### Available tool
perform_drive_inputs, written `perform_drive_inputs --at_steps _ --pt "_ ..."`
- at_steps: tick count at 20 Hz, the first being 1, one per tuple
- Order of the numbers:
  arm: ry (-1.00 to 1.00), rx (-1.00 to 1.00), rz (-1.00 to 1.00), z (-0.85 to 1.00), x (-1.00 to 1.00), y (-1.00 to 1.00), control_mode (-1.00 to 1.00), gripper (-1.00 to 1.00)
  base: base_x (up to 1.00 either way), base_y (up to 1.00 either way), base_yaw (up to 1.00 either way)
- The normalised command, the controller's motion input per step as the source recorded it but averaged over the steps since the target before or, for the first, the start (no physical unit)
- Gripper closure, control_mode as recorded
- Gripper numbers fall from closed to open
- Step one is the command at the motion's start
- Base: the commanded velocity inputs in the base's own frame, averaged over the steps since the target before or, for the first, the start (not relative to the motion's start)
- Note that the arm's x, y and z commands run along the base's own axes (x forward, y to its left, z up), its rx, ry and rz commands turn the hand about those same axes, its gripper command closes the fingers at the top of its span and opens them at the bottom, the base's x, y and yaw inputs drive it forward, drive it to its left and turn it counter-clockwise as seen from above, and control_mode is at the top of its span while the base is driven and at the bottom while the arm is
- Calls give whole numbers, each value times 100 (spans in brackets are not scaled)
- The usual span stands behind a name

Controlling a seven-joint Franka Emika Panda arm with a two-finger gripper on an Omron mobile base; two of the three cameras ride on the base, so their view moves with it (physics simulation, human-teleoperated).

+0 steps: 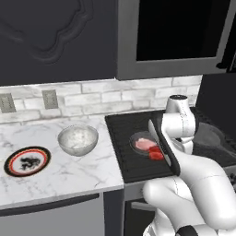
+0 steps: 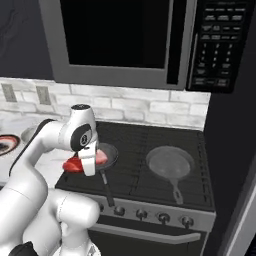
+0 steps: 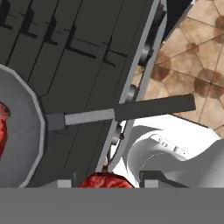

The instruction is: Place one of the steaks on the plate and the other in the bowl. Then place the bowl in the fridge.

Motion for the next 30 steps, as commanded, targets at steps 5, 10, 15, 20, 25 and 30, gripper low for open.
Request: perform_drive_inputs --at_steps 5,10,15,20,25,30 --pt "0 0 0 0 0 0 100 100 -1 74 -2" --pt "0 0 0 0 0 0 100 100 0 69 -4" --pt "0 0 0 0 0 0 100 100 2 39 -2" --pt "0 0 0 0 0 0 100 100 1 18 0" --pt "0 0 0 0 0 0 100 100 16 23 0" --pt "0 0 0 0 0 0 100 100 20 33 0"
